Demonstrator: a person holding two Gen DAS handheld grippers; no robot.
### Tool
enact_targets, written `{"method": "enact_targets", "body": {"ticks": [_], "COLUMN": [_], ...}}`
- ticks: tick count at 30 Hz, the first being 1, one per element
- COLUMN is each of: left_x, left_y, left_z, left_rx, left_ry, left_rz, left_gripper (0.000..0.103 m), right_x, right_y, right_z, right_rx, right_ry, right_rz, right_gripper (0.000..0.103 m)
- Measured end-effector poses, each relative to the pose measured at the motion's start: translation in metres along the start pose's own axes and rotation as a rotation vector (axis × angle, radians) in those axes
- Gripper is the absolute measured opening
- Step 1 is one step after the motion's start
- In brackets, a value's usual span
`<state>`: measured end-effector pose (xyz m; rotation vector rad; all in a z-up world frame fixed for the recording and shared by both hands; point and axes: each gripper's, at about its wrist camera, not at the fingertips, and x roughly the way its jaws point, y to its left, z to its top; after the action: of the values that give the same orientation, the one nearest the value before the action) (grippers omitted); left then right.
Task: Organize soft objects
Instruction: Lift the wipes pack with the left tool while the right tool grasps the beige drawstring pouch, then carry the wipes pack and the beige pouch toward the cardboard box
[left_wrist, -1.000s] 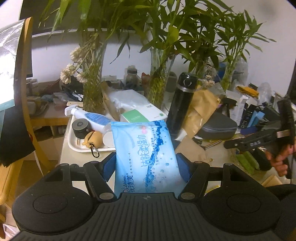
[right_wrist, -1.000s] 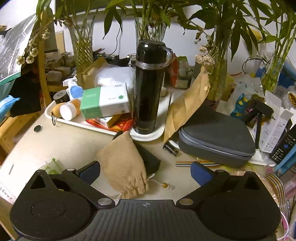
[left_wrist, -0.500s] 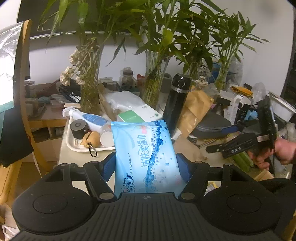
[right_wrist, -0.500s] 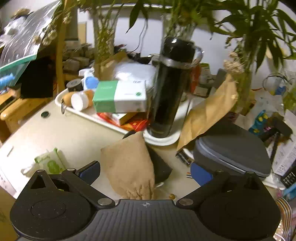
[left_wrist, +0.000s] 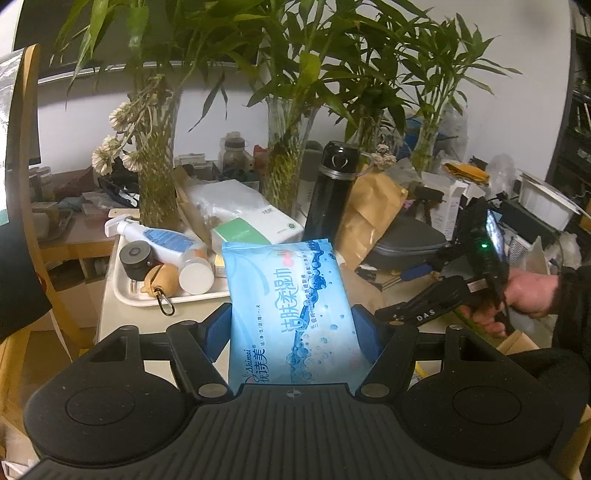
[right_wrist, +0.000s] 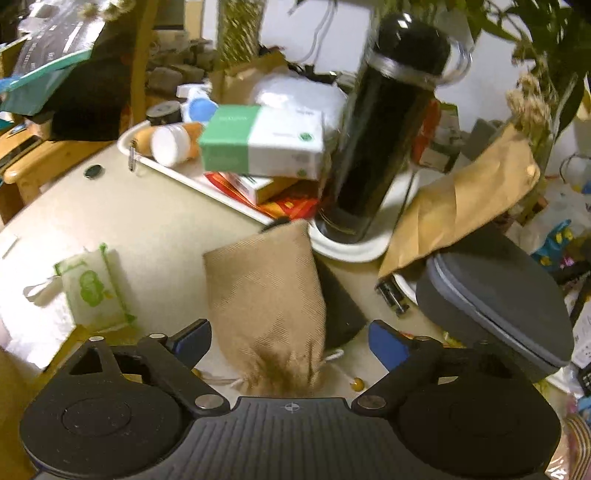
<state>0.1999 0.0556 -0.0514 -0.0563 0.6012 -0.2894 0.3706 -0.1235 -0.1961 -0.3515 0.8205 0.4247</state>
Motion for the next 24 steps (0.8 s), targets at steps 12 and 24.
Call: {"method": "enact_targets", "body": {"ticks": [12, 24], "left_x": [0.004, 0.003], "left_y": [0.002, -0.001], "left_z": [-0.002, -0.002], "left_rx": [-0.012, -0.013], "left_ry": [0.021, 0.006], "left_rz": [0.004, -0.018], "left_gripper": [0.067, 0.067], "right_x": [0.034, -0.034], "right_y": [-0.008, -0.019], "right_z": [-0.008, 0.013], "right_rx": [0.077, 0.121], "right_ry": [0.132, -0.006], "right_rz": [0.024, 0.055], "right_gripper": [0.03, 0.011]}}
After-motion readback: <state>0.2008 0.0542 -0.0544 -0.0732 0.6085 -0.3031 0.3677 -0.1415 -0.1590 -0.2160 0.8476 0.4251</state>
